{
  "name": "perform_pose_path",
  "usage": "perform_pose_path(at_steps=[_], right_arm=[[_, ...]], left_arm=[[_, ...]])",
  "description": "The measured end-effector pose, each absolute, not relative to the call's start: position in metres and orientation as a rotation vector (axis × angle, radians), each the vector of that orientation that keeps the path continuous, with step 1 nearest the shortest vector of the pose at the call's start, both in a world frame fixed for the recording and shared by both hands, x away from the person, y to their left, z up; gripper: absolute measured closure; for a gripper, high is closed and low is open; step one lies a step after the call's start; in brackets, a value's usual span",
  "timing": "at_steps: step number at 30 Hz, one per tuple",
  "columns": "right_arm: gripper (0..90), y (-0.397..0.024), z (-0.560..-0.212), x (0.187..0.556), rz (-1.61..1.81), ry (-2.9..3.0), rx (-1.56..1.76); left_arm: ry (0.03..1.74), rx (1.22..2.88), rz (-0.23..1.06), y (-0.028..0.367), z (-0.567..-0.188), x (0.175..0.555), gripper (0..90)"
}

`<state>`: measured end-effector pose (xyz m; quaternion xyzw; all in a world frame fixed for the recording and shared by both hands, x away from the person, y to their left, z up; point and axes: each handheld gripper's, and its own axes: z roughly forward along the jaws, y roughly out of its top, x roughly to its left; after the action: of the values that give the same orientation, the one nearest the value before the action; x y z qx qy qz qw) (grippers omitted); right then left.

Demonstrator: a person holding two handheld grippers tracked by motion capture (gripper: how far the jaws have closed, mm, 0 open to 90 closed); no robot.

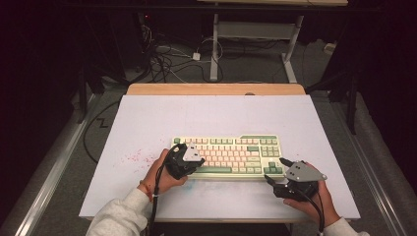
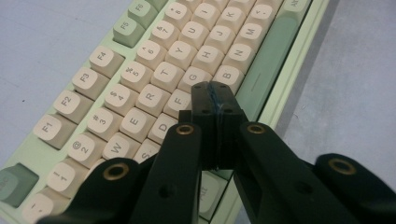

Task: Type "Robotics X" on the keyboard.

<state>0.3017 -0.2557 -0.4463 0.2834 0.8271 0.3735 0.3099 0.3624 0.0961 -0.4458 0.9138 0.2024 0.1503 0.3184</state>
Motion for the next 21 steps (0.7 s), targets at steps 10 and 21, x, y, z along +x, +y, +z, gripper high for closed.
perform_pose_path(at_steps=[10, 21], right_arm=[[27.8, -0.2557, -0.4466, 0.3021, 0.987, 2.201, 0.742], [27.8, -0.2542, -0.4480, 0.3019, 0.974, 2.218, 0.731]], left_arm=[[0.540, 2.421, 0.399, 0.0929, -0.4492, 0.3669, 87.0], [0.545, 2.433, 0.415, 0.0933, -0.4553, 0.3692, 87.2]])
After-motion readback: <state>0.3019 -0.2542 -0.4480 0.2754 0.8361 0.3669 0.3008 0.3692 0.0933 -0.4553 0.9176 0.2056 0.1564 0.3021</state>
